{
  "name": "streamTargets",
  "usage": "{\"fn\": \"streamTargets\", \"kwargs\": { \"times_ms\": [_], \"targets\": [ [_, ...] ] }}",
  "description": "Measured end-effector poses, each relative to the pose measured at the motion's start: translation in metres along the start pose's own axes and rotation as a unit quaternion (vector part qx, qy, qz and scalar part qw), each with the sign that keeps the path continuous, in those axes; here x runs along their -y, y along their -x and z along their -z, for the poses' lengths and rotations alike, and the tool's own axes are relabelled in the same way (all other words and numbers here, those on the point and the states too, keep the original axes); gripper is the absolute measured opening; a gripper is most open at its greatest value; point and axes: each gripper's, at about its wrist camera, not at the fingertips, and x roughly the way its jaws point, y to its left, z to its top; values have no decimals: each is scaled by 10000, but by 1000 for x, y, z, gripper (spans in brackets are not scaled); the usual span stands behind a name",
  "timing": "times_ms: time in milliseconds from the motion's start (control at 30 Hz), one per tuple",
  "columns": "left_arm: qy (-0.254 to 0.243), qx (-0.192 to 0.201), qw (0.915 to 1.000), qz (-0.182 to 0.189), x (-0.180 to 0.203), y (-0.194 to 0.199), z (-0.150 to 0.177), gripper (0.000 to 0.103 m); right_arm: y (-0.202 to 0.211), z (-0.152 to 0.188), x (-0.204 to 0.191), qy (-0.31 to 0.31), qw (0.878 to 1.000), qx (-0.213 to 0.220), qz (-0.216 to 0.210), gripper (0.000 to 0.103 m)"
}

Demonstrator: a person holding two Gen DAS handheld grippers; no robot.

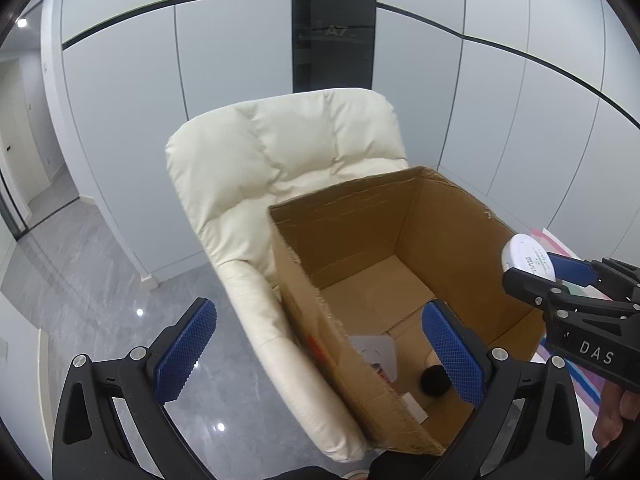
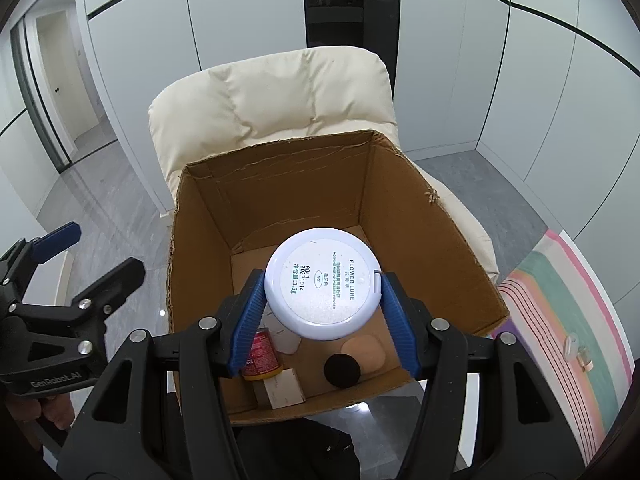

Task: Organize objects
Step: 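Open the left gripper over the box while the right gripper drops the compact in, then withdraw both tools from the box back over the table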

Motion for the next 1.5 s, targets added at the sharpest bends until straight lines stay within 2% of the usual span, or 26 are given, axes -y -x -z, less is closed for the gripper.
{"fn": "streamTargets", "kwargs": {
  "times_ms": [33, 100, 133, 167, 433, 533, 1200, 1500],
  "targets": [
    [27, -3, 10000, -18, -3, 0, 0, 103, 0, 0, 0, -22, 10000, 27, 10, 60],
    [78, 0, 10000, -31, -6, 1, -1, 103, 2, -1, 1, -49, 9999, 89, 22, 68],
    [98, 1, 9999, -38, -7, 1, -1, 103, 3, -1, 3, -78, 9999, 139, 16, 77],
    [110, 0, 9999, -42, -7, 0, -2, 103, 4, -2, 4, -101, 9998, 164, 19, 81],
    [100, -24, 9999, -1, 4, -4, -4, 103, 4, 2, 16, -205, 9997, 118, 94, 84],
    [59, -35, 10000, 39, 13, -6, -6, 103, 7, 6, 24, -229, 9995, 119, 162, 89],
    [-445, -129, 9977, 486, 103, -20, -12, 103, 33, 36, 110, -799, 9939, 65, 753, 89],
    [-682, -136, 9940, 845, 152, -20, -11, 103, 54, 57, 154, -1119, 9884, 83, 1028, 89]
  ]
}}
